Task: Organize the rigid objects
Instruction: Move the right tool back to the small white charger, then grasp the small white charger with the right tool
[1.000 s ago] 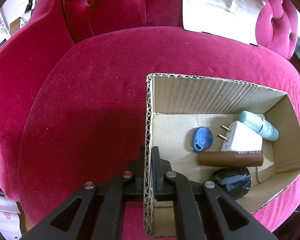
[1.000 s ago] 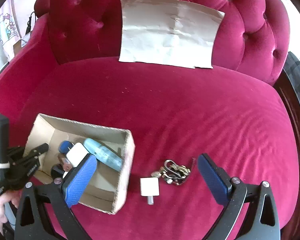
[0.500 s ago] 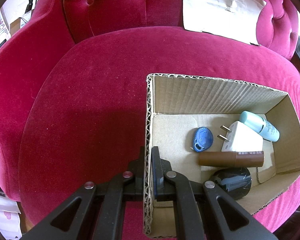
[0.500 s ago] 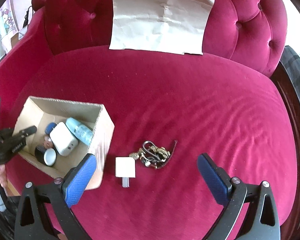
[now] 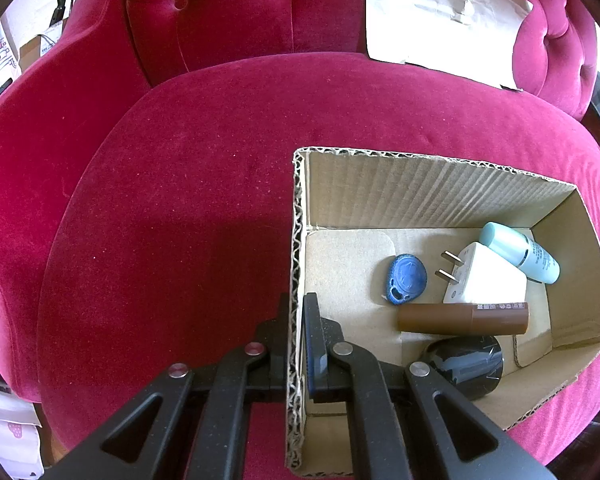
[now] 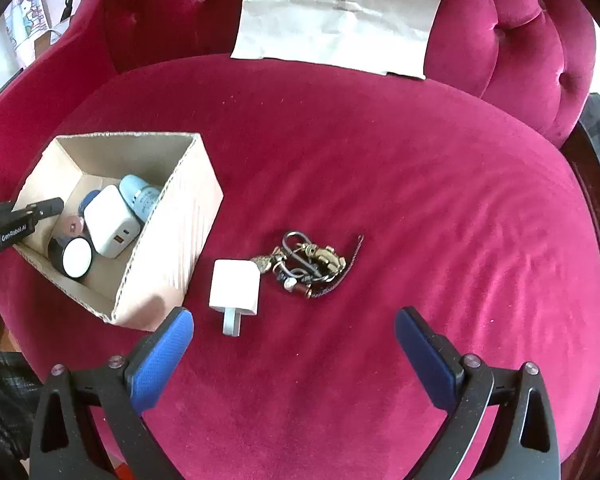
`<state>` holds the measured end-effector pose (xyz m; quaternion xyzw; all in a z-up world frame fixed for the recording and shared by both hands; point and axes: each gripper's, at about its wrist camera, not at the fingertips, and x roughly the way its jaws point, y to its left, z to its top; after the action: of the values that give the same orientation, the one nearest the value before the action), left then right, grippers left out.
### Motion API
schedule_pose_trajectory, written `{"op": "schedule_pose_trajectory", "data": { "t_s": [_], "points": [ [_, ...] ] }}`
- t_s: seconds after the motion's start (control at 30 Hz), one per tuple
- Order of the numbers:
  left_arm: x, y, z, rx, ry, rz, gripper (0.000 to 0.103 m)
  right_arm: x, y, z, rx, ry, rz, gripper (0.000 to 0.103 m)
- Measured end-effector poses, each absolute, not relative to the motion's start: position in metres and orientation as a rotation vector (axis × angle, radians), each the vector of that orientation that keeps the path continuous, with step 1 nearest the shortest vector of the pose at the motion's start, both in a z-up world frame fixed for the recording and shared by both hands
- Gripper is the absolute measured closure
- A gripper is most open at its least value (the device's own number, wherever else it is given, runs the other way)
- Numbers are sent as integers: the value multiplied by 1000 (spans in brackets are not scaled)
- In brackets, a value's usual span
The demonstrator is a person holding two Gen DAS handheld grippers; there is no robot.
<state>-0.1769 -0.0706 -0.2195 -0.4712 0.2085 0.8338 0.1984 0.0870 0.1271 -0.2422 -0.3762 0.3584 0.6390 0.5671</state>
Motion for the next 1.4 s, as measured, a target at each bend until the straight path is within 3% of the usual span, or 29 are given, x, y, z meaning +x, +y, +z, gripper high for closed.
{"op": "schedule_pose_trajectory", "data": {
  "t_s": [0.23,0.37,0.6,0.9,1.0,1.07,1.4],
  "points": [
    [-177,-71,-219,-1319,584,2332,98,85,130,-250,-884,858,1504,1],
    [-178,-72,-219,-1316,586,2332,98,81,130,-251,-890,862,1518,20],
    [-179,-73,-219,-1275,635,2311,98,73,134,-257,-911,871,1539,25],
    [-179,-74,-220,-1277,633,2309,98,63,143,-262,-927,888,1553,43],
    [-179,-73,-220,-1278,633,2309,98,59,142,-263,-936,885,1560,55],
    [-179,-73,-220,-1278,633,2310,98,57,142,-263,-937,891,1567,75],
    [-174,-75,-218,-1276,635,2310,98,59,141,-255,-917,889,1545,76]
  ]
}}
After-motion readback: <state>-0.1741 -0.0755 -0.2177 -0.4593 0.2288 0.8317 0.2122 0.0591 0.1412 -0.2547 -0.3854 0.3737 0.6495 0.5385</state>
